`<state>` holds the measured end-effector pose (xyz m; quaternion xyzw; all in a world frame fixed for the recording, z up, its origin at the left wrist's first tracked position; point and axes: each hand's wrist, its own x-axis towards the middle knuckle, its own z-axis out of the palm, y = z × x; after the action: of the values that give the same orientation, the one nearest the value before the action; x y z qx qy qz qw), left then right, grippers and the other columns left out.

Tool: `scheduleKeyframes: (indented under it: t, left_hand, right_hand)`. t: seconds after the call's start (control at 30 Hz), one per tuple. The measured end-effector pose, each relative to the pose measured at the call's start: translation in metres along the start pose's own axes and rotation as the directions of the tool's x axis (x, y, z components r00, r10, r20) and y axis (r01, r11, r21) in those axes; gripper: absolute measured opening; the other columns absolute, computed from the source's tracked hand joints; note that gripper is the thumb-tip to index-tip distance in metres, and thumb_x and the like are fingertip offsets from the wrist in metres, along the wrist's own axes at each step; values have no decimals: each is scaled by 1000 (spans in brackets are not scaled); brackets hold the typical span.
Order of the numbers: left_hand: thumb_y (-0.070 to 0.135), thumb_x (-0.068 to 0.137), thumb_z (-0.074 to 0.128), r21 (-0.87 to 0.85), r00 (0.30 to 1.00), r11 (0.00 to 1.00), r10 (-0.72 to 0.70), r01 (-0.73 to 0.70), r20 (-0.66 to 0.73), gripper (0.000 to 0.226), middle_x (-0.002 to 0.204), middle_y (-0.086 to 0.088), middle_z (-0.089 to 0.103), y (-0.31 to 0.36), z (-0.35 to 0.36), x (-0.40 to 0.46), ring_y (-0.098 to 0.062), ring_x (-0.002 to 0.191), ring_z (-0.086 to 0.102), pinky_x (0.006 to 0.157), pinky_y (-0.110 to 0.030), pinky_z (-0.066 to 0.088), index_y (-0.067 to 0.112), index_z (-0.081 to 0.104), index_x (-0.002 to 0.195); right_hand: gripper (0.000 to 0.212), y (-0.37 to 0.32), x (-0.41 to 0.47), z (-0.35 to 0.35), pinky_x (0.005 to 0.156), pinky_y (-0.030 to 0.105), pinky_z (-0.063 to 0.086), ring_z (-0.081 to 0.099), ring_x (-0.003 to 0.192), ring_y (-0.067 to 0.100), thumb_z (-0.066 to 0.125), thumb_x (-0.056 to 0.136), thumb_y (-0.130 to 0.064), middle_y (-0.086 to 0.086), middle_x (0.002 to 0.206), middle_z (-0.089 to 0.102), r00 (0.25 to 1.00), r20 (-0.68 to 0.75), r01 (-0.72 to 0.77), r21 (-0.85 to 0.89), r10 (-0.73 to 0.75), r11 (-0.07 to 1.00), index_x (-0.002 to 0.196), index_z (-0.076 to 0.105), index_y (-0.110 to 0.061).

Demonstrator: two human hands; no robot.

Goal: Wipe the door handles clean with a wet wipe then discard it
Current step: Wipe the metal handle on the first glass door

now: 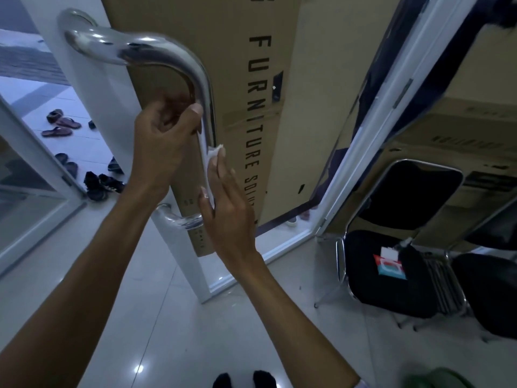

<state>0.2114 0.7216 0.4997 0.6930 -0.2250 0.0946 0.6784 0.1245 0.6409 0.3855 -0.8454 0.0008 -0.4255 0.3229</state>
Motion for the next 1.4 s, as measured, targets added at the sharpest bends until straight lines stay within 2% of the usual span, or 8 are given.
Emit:
scheduleKeyframes:
  t: [0.17, 0.33, 0.57, 0.7, 0.83, 1.03, 1.23, 1.4]
  left_hand:
    - [34, 97, 70, 5, 999, 1000, 2, -2, 38, 7, 92, 11, 74, -1, -3, 1, -11, 91, 71, 92, -41, 61, 28, 71, 101]
    - [35, 97, 70, -8, 997, 1000, -8, 8, 72, 11, 91, 11, 75, -2, -5, 1, -12, 90, 72, 93, -45, 61, 25, 72, 102]
    - [35, 98, 69, -21, 997, 1000, -18, 20, 74, 9, 90, 14, 74, -3, -5, 1, -8, 91, 71, 93, -40, 61, 27, 71, 101]
    - [34, 98, 69, -32, 997, 999, -15, 18, 77, 15, 90, 11, 74, -6, -4, 3, -9, 89, 71, 90, -36, 61, 20, 71, 103]
    - [32, 99, 69, -48, 996, 999, -11, 15, 83, 13, 94, 6, 74, -8, -3, 3, -11, 91, 71, 90, -33, 59, 20, 71, 103]
    - [33, 100, 68, -43, 994, 999, 3, 2, 108, 7, 90, 13, 73, -7, -5, 2, -10, 92, 70, 90, -32, 58, 26, 71, 101]
    - [33, 100, 68, -37, 994, 999, 1, 3, 107, 11, 92, 13, 73, -8, -5, 0, -9, 93, 70, 90, -30, 57, 23, 72, 104]
    - [36, 99, 69, -42, 993, 999, 1, 4, 120, 8, 96, 10, 74, -10, -7, 1, -15, 98, 71, 94, -35, 57, 30, 71, 102]
  right_hand:
    - [57, -7, 10, 7, 128, 33, 28, 27, 159, 23, 38, 114, -29, 20, 171, 24, 1000, 3, -4, -30, 4, 1000, 158, 33, 7]
    - [56, 4, -13, 11, 127, 46, 33, 21, 161, 26, 43, 113, -22, 23, 172, 18, 996, 86, -1, -57, 6, 998, 159, 31, 7]
    - [56, -4, 1, 11, 130, 30, 21, 18, 162, 25, 37, 113, -25, 23, 172, 16, 998, 66, -20, -61, 24, 998, 159, 32, 7]
    - [57, 0, -13, 11, 128, 40, 30, 18, 162, 24, 39, 113, -23, 21, 173, 15, 995, 100, -22, -84, 30, 996, 160, 29, 6]
    - [55, -11, 8, 10, 128, 25, 21, 20, 161, 24, 38, 113, -22, 18, 173, 12, 999, 29, -20, -90, 22, 996, 159, 31, 7]
    - [55, -1, -8, 10, 128, 48, 31, 20, 161, 26, 41, 112, -18, 22, 173, 16, 997, 75, -7, -78, 13, 997, 160, 29, 6]
    - [53, -12, 5, 11, 131, 30, 16, 20, 161, 25, 42, 112, -16, 21, 172, 18, 1000, -1, -24, -81, 24, 996, 159, 32, 6]
    - [55, -5, -10, 11, 131, 37, 21, 20, 161, 24, 42, 112, -19, 20, 173, 17, 998, 53, -29, -81, 34, 996, 160, 30, 4]
